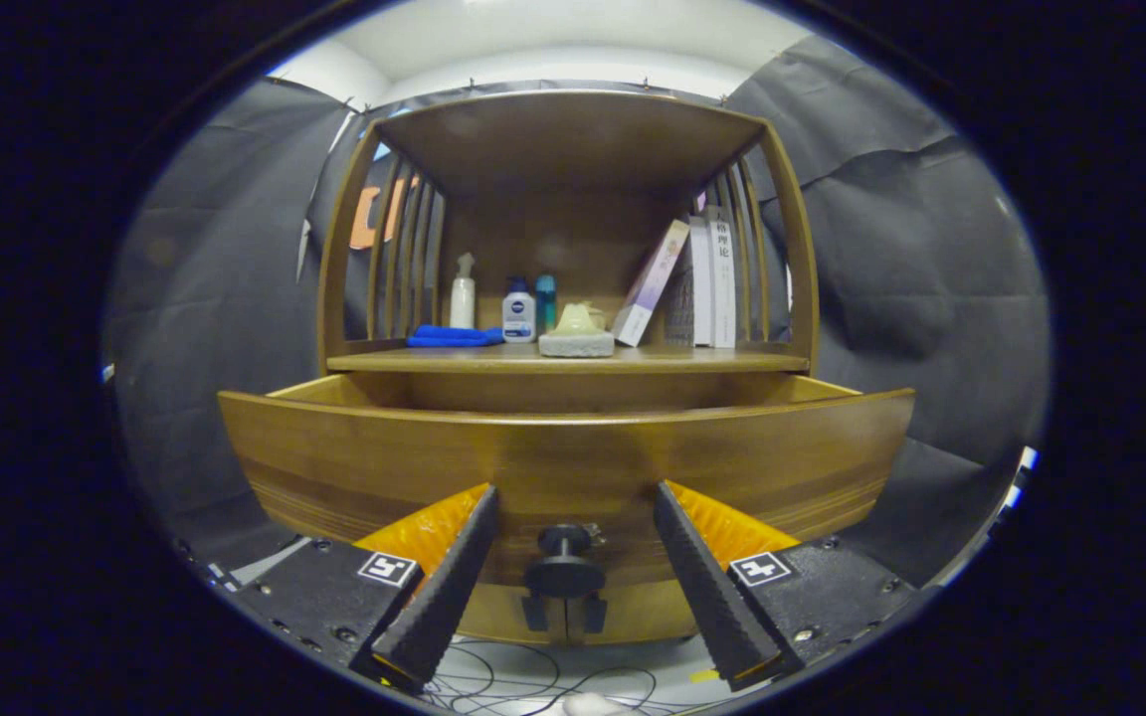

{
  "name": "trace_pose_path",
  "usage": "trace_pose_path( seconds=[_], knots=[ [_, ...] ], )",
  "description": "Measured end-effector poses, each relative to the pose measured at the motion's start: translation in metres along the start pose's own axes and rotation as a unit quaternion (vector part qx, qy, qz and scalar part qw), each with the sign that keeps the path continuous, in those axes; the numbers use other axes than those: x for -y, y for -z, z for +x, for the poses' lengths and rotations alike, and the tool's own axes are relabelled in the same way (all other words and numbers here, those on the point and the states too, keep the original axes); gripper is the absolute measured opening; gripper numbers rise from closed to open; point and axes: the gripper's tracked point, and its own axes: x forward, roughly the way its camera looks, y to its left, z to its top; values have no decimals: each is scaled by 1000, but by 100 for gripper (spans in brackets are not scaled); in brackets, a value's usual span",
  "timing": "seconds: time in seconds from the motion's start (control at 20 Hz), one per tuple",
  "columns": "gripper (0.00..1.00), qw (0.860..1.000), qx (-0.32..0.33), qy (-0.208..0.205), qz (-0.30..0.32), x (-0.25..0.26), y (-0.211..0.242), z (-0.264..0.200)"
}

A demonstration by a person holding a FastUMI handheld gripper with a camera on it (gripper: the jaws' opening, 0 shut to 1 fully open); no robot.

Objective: Pull open the drawer, take out the items inside it, and place them on the countertop above the cabinet.

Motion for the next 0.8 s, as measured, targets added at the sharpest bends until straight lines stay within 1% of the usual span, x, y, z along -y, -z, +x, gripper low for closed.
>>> trace_pose_path(
  seconds=[0.05,0.1,0.3,0.45,0.6,0.8],
  knots=[
    [99,1000,5,2,6,-1,-10,1],
    [98,1000,11,0,2,-4,-6,4],
    [98,1000,11,10,-16,-3,-8,15],
    [98,1000,7,14,-8,-8,-9,25],
    [99,1000,21,16,-14,-9,-12,42],
    [99,1000,13,13,-4,-10,-16,71]
  ],
)
